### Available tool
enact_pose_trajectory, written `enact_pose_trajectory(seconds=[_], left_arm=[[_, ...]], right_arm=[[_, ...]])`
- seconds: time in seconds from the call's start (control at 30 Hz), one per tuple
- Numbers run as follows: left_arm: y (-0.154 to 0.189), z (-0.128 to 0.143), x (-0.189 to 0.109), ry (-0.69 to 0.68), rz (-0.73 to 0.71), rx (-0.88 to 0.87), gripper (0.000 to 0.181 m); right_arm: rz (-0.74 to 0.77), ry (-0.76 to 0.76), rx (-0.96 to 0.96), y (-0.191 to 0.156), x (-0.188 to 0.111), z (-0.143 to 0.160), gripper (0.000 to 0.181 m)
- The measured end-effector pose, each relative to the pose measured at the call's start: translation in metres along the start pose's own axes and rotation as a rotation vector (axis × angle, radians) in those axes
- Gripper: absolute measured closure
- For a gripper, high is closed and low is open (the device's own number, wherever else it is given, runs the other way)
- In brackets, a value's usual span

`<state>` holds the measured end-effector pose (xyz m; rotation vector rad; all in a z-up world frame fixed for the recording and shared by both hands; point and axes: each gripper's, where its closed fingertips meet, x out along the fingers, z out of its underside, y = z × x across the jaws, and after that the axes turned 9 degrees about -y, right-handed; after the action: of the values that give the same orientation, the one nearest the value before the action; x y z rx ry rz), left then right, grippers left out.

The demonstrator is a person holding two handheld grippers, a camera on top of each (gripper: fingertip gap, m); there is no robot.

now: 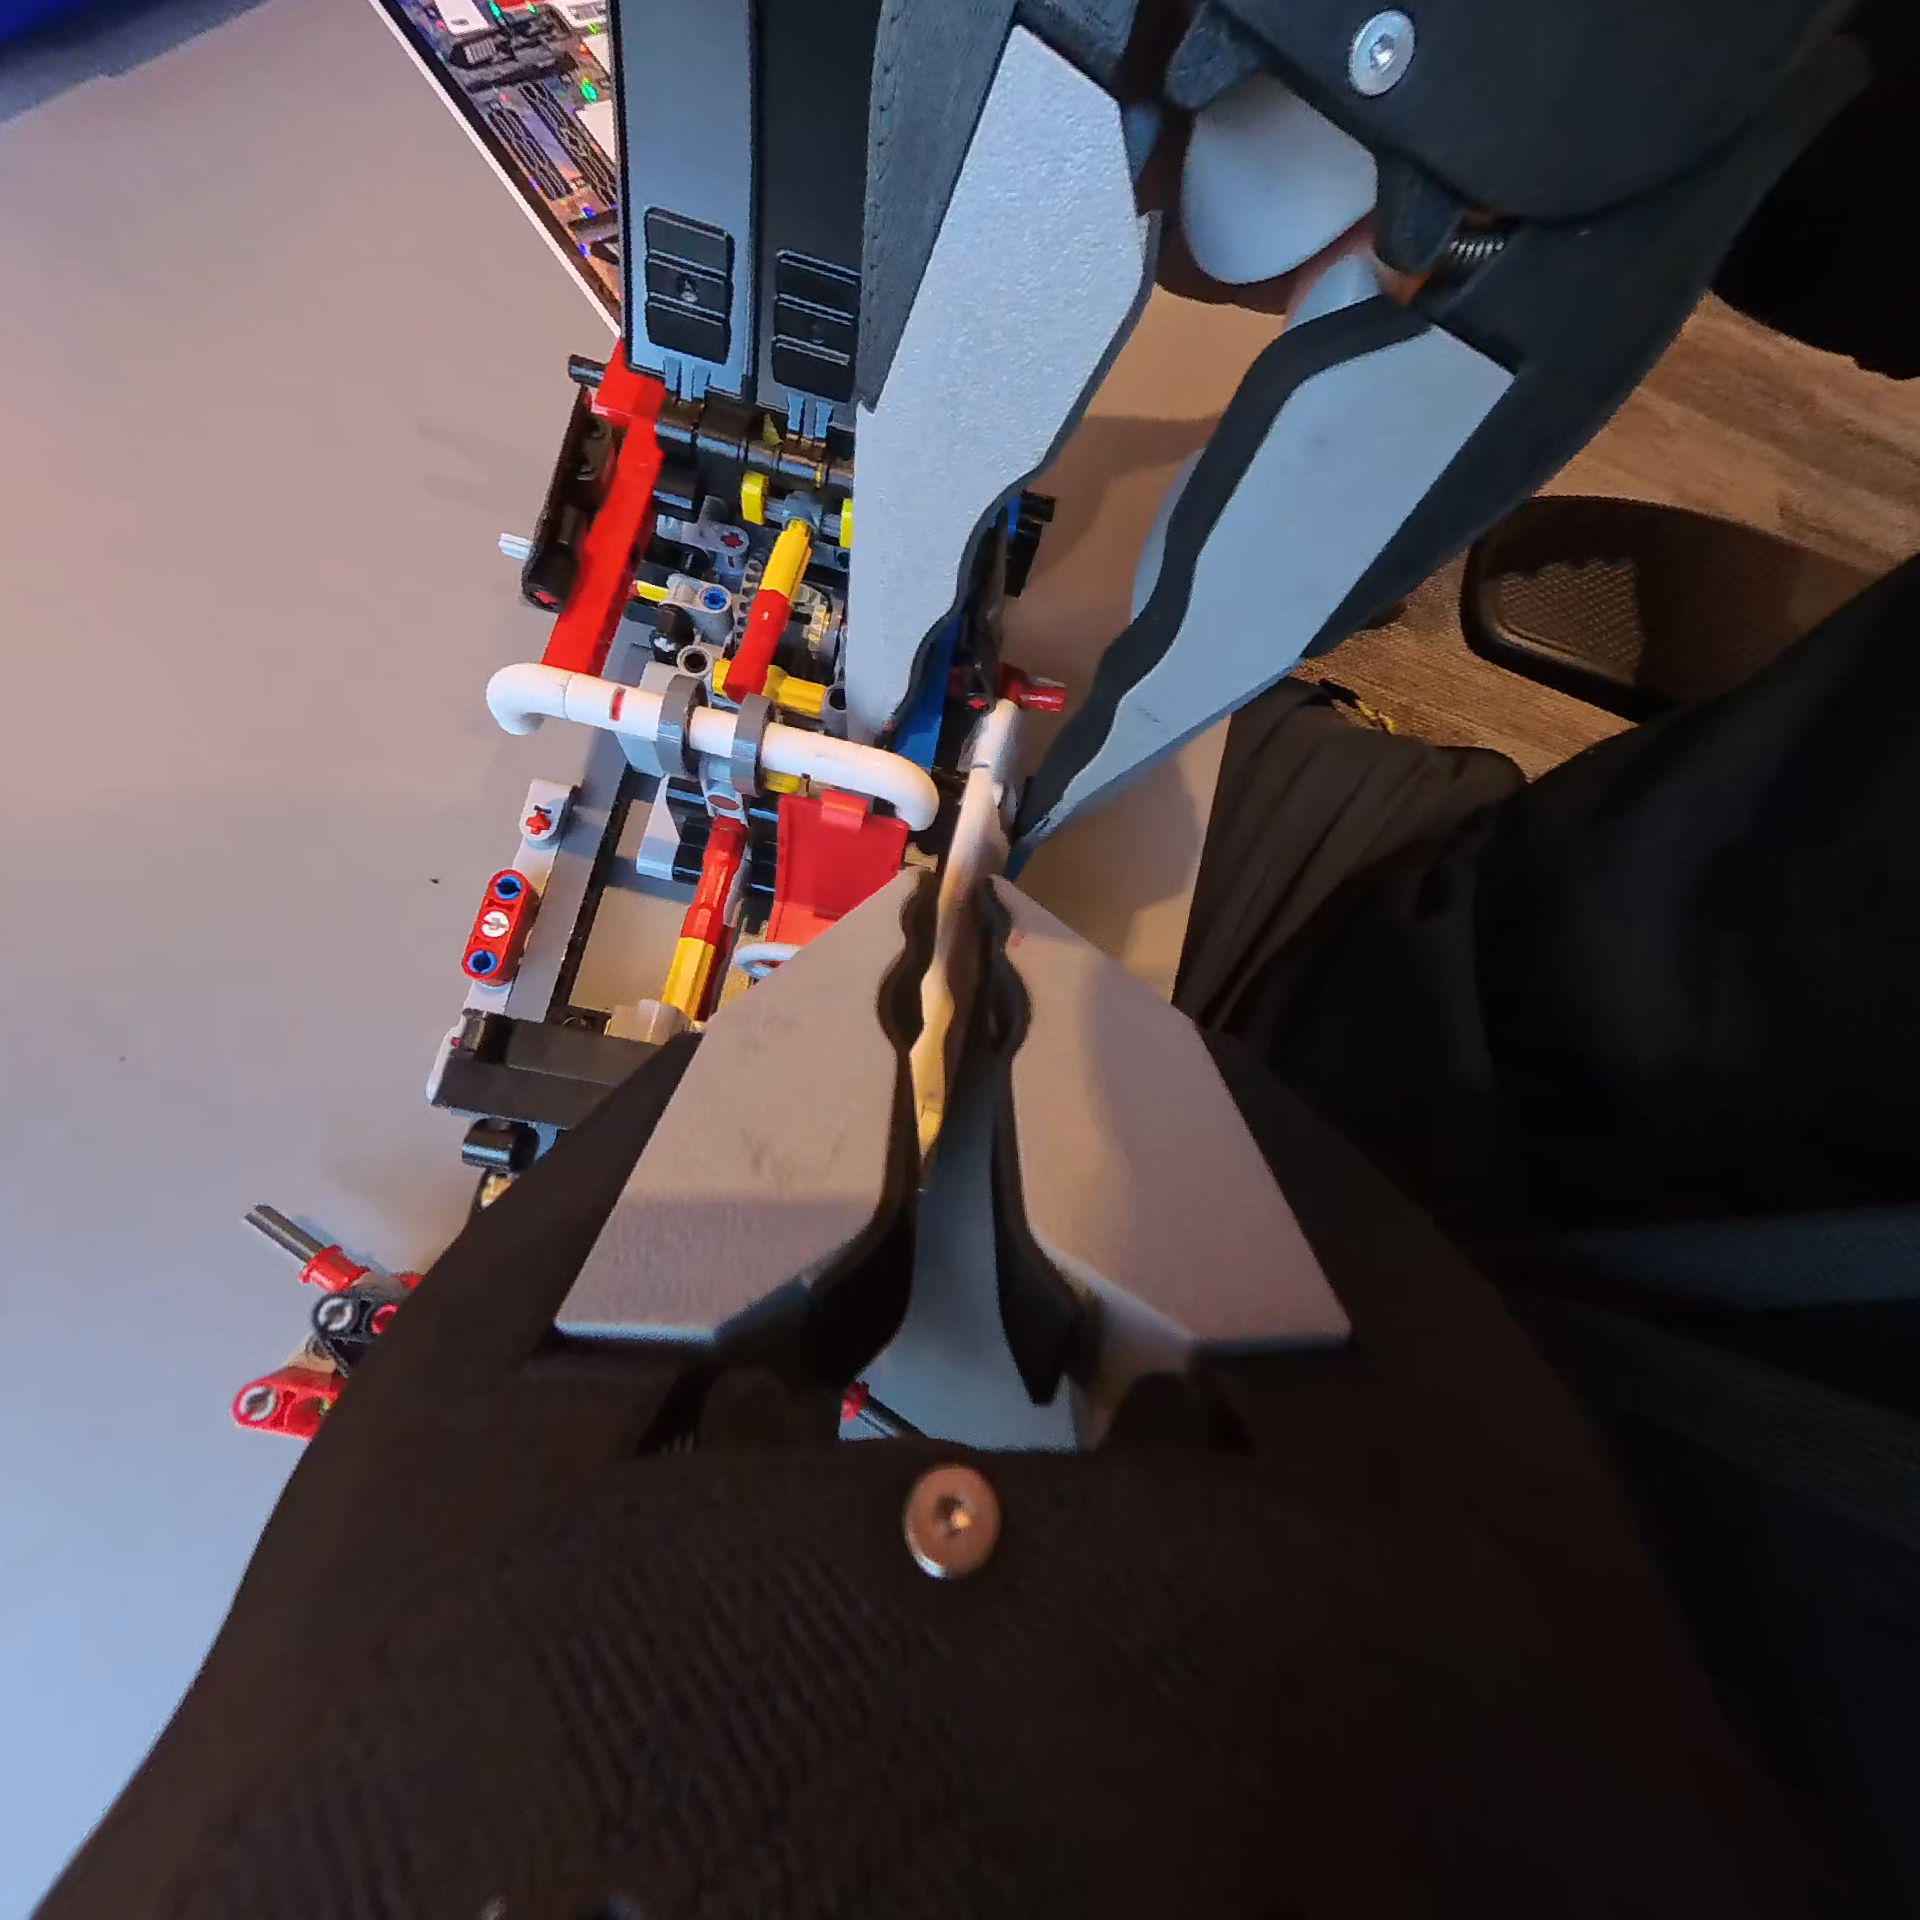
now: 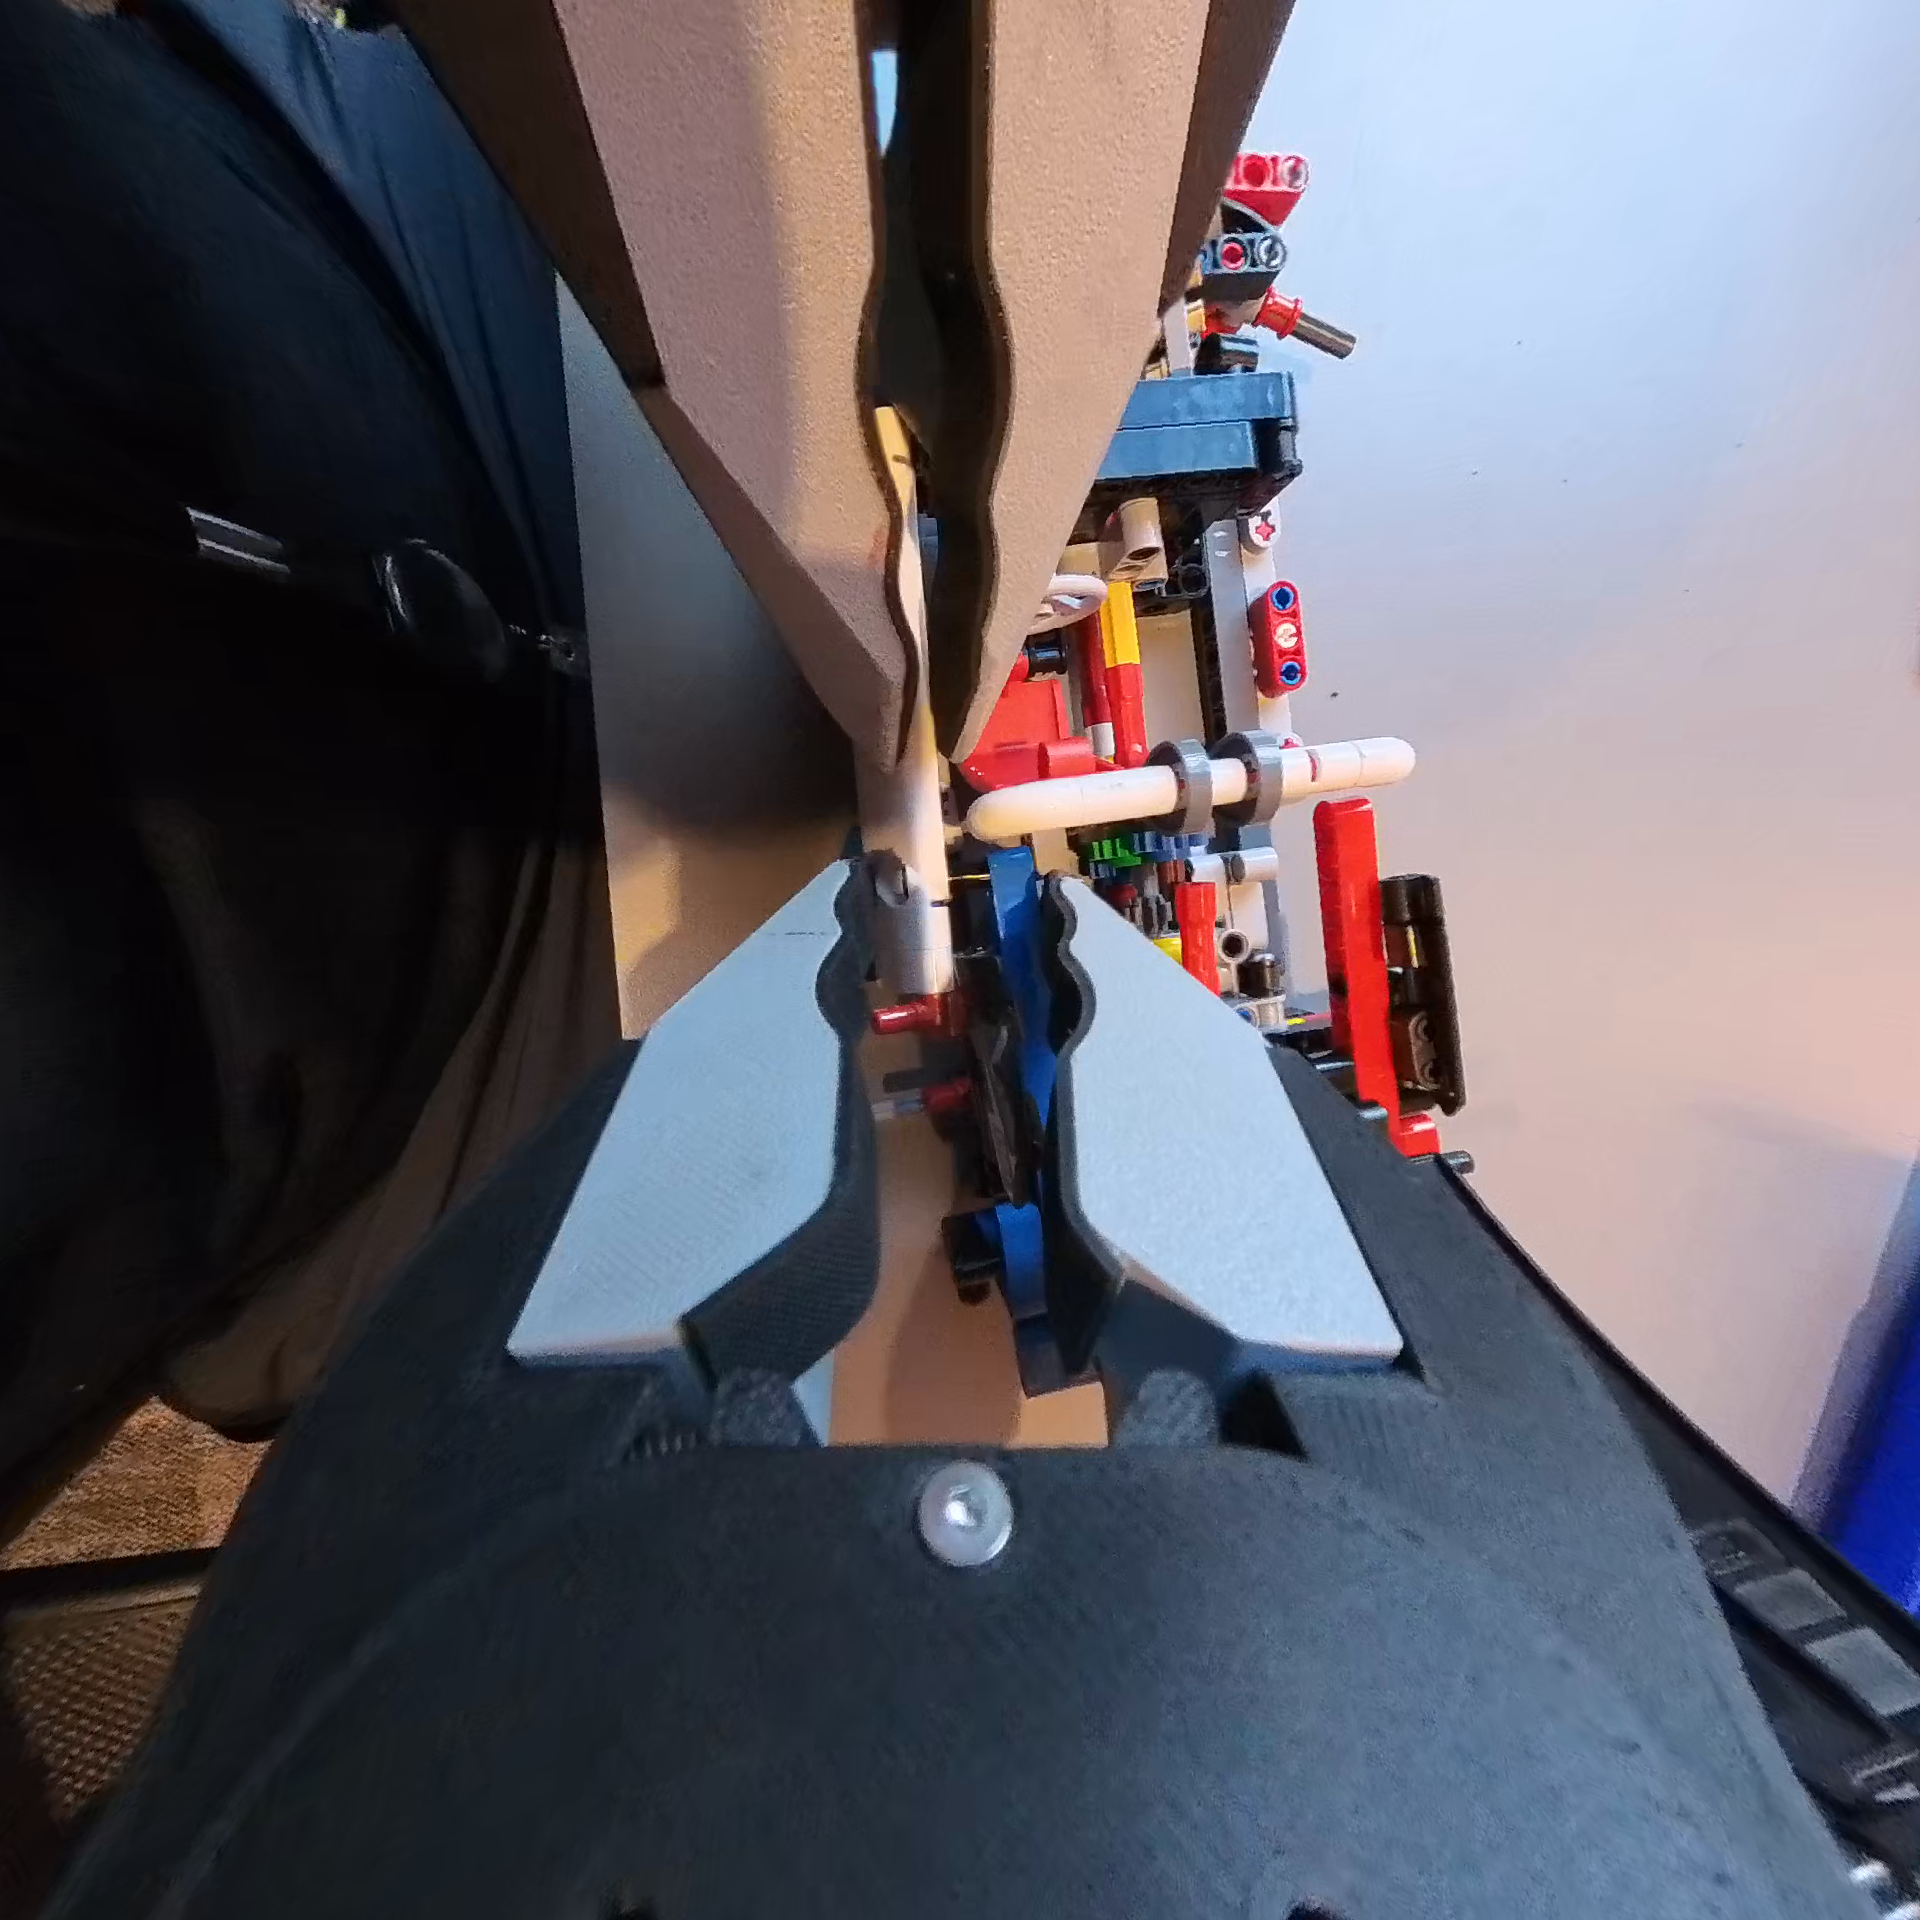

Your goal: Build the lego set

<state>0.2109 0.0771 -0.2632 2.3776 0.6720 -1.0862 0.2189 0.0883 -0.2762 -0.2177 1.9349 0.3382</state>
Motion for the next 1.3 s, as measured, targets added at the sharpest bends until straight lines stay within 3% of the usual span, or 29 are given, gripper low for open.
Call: enact_pose_trajectory(seconds=[1.3], left_arm=[[-0.0007, -0.0025, -0.0012, 0.048, 0.036, -0.09, 0.179]], right_arm=[[-0.019, 0.073, 0.016, 0.0019, -0.0042, -0.0005, 0.154]])
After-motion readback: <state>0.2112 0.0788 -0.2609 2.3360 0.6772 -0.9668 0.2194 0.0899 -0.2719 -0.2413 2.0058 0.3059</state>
